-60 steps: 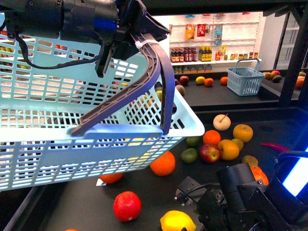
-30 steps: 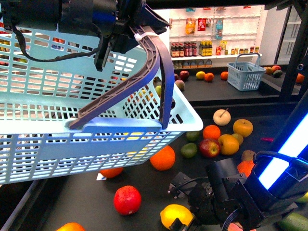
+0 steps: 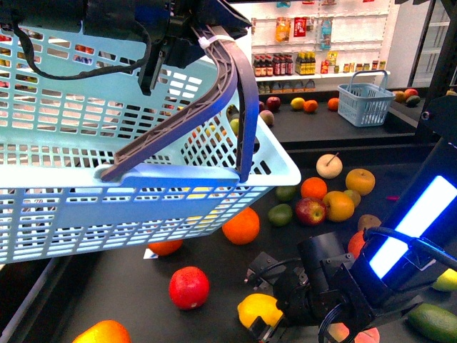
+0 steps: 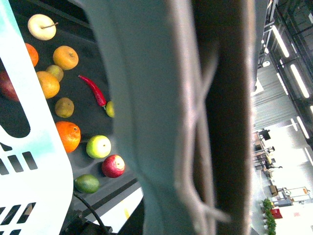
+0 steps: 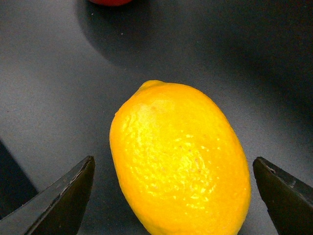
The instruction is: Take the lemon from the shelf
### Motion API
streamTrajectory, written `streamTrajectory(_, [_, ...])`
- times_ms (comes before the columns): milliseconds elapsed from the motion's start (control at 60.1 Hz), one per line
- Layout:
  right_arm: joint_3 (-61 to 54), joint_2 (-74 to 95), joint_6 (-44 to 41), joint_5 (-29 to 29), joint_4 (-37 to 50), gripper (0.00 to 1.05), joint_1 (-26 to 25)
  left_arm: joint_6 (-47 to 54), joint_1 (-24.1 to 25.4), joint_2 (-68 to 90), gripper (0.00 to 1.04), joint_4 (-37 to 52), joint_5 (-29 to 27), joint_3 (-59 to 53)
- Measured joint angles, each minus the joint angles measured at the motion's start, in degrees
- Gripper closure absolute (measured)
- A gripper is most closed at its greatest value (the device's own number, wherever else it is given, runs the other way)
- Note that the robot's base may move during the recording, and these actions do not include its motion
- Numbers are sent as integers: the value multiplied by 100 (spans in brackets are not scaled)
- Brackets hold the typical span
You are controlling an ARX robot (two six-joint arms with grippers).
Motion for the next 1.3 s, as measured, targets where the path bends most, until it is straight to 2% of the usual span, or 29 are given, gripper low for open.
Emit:
streamTrajectory(83, [0,0,4,2,28,33,-2,0,0,0,99,0,0,0])
streamTrajectory(216, [-37,-4,46,4,142,41,-26,0,0,0,99,0,2,0])
streamTrajectory(565, [-986,-669,468,0,680,42,-358,0,0,0,99,0,0,0])
streamTrajectory(948, [-2028,-2712,466,-9,1012,43,-1930,0,0,0,99,0,0,0])
streamTrajectory(1048, [-2026,-3355,780,-111,942,43,-2210,0,0,0,99,0,2,0])
streamTrajectory(1147, [-1963,-3943,1279,-282,833,43,-2256,0,0,0,99,0,2,0])
streamTrajectory(1214, [-1915,-4341,1646,-435,745,43,-2184,-2,0,0,99,0,4,0])
streamTrajectory(1297, [-1825,-4996,2426,-654,581,43,-1773,-2,0,0,99,0,0,0])
